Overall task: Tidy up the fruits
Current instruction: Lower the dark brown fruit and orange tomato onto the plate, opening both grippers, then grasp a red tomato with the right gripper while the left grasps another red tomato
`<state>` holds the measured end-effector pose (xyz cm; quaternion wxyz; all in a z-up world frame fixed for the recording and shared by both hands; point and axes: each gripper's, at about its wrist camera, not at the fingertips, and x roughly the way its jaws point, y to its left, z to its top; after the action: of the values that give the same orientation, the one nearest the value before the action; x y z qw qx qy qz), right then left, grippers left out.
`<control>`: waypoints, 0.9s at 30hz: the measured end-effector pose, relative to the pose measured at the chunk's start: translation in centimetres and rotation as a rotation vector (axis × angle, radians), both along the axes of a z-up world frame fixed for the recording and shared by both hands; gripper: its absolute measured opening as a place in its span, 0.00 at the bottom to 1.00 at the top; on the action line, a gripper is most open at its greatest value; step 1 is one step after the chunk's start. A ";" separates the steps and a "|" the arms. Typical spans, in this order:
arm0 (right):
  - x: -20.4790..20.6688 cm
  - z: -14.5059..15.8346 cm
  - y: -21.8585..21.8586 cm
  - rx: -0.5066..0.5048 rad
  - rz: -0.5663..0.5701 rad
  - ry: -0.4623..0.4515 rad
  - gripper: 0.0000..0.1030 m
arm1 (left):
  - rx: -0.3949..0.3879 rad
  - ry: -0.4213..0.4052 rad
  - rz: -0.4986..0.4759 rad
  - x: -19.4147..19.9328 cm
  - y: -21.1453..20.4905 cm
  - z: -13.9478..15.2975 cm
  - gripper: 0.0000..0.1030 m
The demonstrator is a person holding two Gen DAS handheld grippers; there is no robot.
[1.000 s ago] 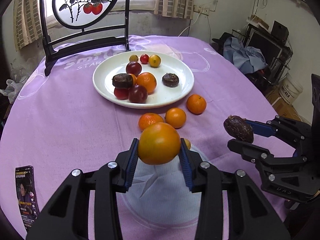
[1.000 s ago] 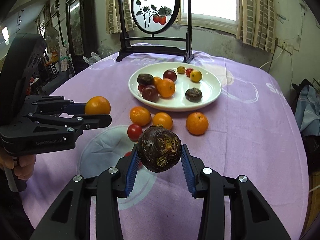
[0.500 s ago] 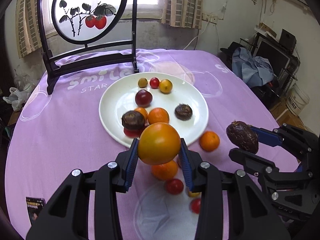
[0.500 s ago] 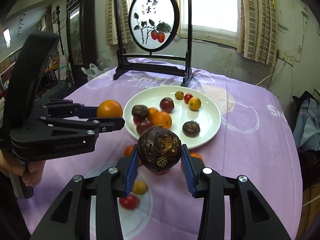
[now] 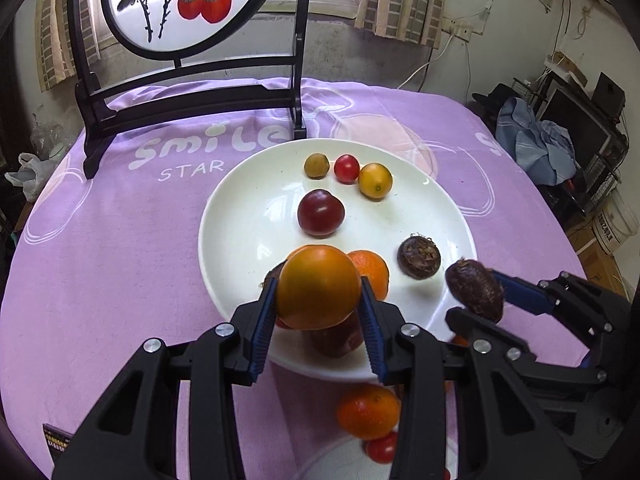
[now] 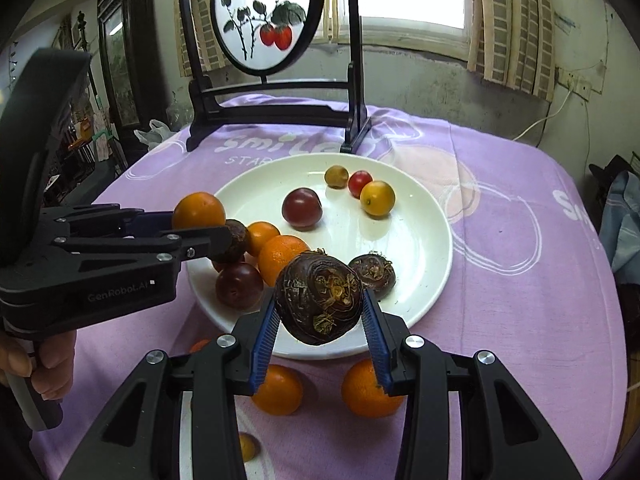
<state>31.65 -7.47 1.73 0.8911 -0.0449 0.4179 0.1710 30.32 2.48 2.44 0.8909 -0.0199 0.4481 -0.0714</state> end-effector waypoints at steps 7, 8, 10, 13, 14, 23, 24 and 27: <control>0.5 -0.7 -0.4 0.034 -0.019 0.017 0.49 | -0.007 -0.023 0.028 0.4 -0.4 0.1 0.64; 0.2 -0.6 -0.4 0.030 -0.016 0.017 0.49 | -0.003 -0.031 0.027 0.2 -0.4 0.3 0.64; -0.4 -0.5 -0.4 0.022 -0.006 0.013 0.50 | -0.009 -0.033 0.019 -0.4 -0.4 0.6 0.64; -1.5 -0.2 -0.8 0.030 -0.004 0.008 0.54 | -0.023 -0.032 0.024 -1.4 -0.2 0.8 0.67; -1.8 -0.1 -1.0 0.035 -0.004 0.009 0.55 | -0.027 -0.030 0.027 -1.8 -0.1 0.8 0.68; -5.8 0.7 -1.8 0.025 0.010 -0.011 0.55 | -0.045 -0.022 -0.010 -7.0 -0.4 0.3 0.73; -6.3 0.8 -2.0 0.028 0.010 -0.014 0.56 | -0.043 -0.023 -0.016 -7.7 -0.5 0.2 0.74; -7.6 1.0 -2.4 0.037 0.011 -0.016 0.57 | -0.030 -0.032 -0.023 -9.4 -0.6 0.2 0.75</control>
<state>24.08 -9.84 2.69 0.8941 -0.0321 0.4074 0.1832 20.92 1.85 2.59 0.8966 -0.0269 0.4331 -0.0885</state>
